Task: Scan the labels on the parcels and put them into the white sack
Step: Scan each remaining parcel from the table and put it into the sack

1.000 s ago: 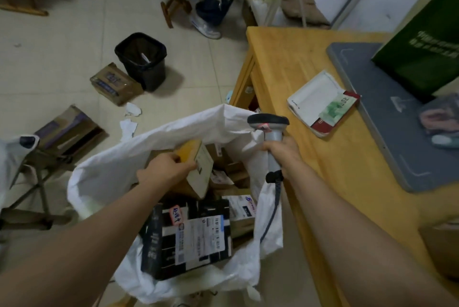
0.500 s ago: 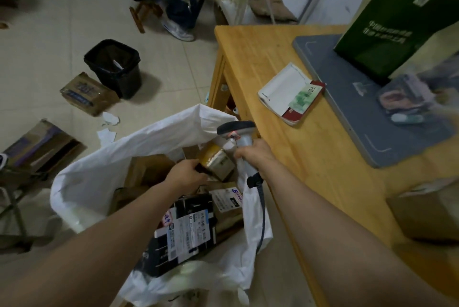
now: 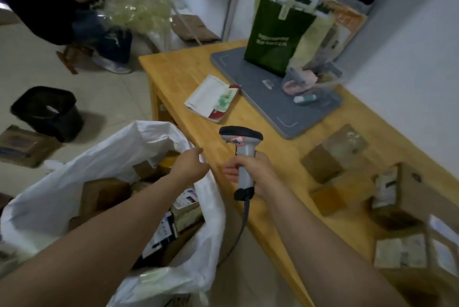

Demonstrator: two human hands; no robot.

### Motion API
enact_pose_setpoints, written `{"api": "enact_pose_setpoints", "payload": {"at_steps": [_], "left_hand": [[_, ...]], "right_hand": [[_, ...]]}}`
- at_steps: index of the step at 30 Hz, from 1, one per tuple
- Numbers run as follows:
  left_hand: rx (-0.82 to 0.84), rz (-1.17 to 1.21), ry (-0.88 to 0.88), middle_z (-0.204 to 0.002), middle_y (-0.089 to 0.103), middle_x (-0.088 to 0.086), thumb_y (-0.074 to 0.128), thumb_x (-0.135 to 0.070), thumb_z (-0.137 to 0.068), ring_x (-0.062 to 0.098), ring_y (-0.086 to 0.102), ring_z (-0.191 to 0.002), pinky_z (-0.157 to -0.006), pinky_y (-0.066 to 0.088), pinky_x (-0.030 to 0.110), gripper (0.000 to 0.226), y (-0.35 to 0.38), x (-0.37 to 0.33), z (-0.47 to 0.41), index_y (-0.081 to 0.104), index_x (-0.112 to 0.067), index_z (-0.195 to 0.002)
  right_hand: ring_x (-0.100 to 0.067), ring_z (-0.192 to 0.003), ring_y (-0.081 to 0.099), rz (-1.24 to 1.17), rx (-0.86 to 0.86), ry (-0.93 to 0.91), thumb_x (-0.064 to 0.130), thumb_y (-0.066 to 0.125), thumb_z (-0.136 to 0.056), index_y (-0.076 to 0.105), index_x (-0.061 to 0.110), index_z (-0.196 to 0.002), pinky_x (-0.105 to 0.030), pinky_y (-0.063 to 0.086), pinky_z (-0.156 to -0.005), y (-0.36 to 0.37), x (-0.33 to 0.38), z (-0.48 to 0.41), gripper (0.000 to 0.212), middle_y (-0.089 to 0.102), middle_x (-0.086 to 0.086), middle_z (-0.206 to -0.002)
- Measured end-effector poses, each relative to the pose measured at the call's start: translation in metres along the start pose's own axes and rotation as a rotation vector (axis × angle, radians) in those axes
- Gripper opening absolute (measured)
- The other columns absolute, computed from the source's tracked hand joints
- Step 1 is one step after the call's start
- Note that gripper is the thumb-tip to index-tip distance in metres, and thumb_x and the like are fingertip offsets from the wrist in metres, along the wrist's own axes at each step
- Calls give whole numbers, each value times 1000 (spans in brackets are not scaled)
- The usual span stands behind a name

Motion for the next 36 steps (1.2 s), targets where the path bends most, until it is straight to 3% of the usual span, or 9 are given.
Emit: {"api": "enact_pose_setpoints", "payload": {"at_steps": [6,12,17,23,26,29,31,34,36], "left_hand": [[101,-87,231,-141,49,12,63,-19,-85,26,52,-122,-87,44,29,70,84,-116,14,33,-11,-148],[203,-152,455,-133,49,16,76,-39,-76,32,50,-122,-88,42,32,85,191,-216,53,35,-10,-144],[208,-354,428,-157,11,17,79,-54,-67,34,23,-142,-110,33,43,124,249,-251,62,3,-2,-151],[165,-316,404,-119,57,14,77,-44,-71,28,58,-106,-78,53,37,74,259,-251,58,47,-6,-127],[157,-212,298,-131,51,17,77,-43,-73,31,52,-118,-78,44,32,84,245,-231,58,40,-2,-136],[241,-9,110,-148,38,18,81,-45,-70,33,43,-130,-97,44,36,108,227,-200,59,23,1,-148],[321,201,7,-139,45,18,86,-42,-57,32,51,-122,-101,47,43,112,217,-183,67,31,4,-143],[326,404,-21,-110,55,16,86,-23,-65,28,59,-101,-85,56,39,53,198,-164,71,55,1,-101],[318,463,-25,-104,59,20,78,-14,-76,27,61,-95,-82,56,35,36,186,-152,71,60,6,-100]], "right_hand": [[-20,-49,65,-150,-256,-95,9,65,-88,60,3,-85,-24,51,-46,-119,-4,63,9,69,-12,-64],[-15,-41,57,-260,-477,-141,6,62,-87,62,2,-76,-24,47,-43,-228,-36,120,12,65,-8,-55],[-17,-42,56,-342,-546,-127,4,65,-83,63,5,-66,-27,44,-45,-288,-66,151,17,64,-10,-56],[-17,-45,58,-401,-542,-92,5,63,-86,60,5,-76,-28,47,-49,-329,-95,167,11,66,-8,-57],[-17,-48,61,-457,-475,-88,5,64,-87,60,5,-82,-27,49,-48,-328,-101,165,6,66,-7,-58],[-16,-49,63,-517,-388,-59,6,67,-87,60,4,-86,-26,52,-48,-316,-107,158,7,67,-5,-58],[-16,-48,60,-516,-359,-44,6,69,-85,61,4,-83,-26,50,-47,-307,-111,153,9,65,-5,-57],[-16,-46,56,-503,-321,-30,11,73,-81,61,5,-83,-27,47,-46,-294,-112,147,13,62,-5,-56],[-17,-45,54,-505,-295,-3,18,74,-79,63,6,-88,-27,46,-45,-286,-111,144,18,61,-6,-57]]}}
Point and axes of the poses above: each hand's wrist, its own z-axis away from the middle knuckle, its own y-axis out of the palm, x = y × z, the point moved 6 cm from there along -z, towards the middle knuckle
